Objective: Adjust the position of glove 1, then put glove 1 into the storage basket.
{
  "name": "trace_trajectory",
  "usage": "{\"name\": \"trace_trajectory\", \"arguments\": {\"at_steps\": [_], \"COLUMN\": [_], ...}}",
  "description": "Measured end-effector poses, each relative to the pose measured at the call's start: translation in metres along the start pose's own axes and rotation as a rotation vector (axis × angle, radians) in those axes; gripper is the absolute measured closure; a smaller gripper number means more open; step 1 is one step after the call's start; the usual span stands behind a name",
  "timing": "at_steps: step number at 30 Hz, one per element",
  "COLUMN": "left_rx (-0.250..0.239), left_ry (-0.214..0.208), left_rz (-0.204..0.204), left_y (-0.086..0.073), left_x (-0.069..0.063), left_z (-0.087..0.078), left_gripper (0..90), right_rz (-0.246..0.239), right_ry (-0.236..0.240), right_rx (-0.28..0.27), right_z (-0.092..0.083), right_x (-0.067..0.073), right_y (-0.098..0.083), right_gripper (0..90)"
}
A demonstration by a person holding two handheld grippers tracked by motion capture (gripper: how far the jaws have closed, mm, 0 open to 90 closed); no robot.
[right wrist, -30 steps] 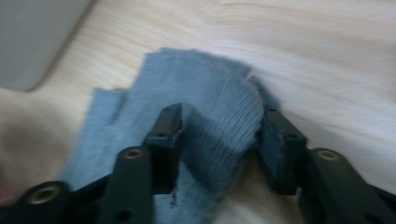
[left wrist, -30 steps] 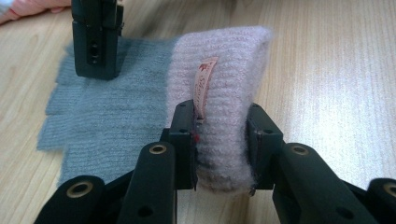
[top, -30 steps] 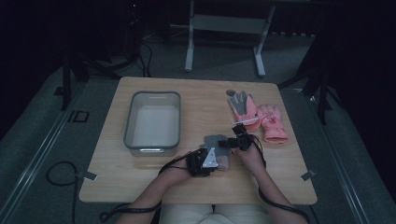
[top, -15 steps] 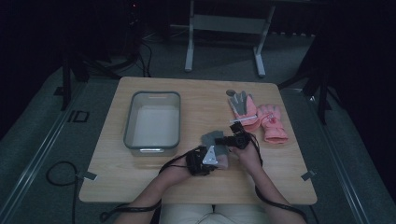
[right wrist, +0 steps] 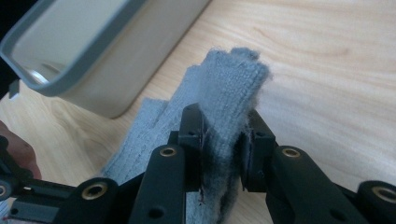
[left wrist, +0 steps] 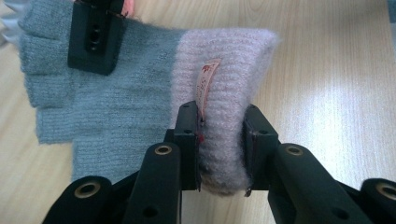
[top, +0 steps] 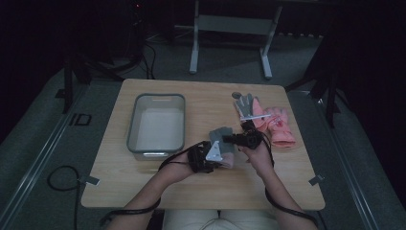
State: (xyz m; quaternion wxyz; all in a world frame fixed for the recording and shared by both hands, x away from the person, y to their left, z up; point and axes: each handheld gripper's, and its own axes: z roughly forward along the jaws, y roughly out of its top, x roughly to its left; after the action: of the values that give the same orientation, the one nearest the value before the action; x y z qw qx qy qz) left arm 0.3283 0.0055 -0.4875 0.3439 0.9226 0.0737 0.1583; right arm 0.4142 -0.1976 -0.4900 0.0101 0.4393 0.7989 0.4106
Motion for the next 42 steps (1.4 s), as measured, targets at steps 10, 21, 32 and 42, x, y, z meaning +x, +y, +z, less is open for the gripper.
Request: {"name": "trace_trajectory", "arguments": {"at_steps": [10,21,32,42], "left_rx": [-0.001,0.037,0.073,0.106], "left_ry": [0.016,0.038,0.061,0.103], "left_rz": [0.026,0.053,0.062,0.042], "left_y": [0.01,0.01,-0.005,-0.029], "left_x": [0.015,0.034,0.051,0.06], "left_z": [-0.028,-0.055,-0.082,-0.101], "left_gripper": [71.1,71.1,70.9,70.8], "right_rz": [-0.03,-0.066,-0.128,-0.188], "right_ry": [0.001,-0.001,0.006,0.011], "right_rx": [-0.042,-0.06,-0.053,-0.044], "right_z": [-0.013,-0.011,0.011,0.038], "right_x": [0.015,0.031,0.058,0.084], "right_y": [0.021,0.044,0.073,0.093], "right_gripper": [73.9,73.9,73.9,73.9]}}
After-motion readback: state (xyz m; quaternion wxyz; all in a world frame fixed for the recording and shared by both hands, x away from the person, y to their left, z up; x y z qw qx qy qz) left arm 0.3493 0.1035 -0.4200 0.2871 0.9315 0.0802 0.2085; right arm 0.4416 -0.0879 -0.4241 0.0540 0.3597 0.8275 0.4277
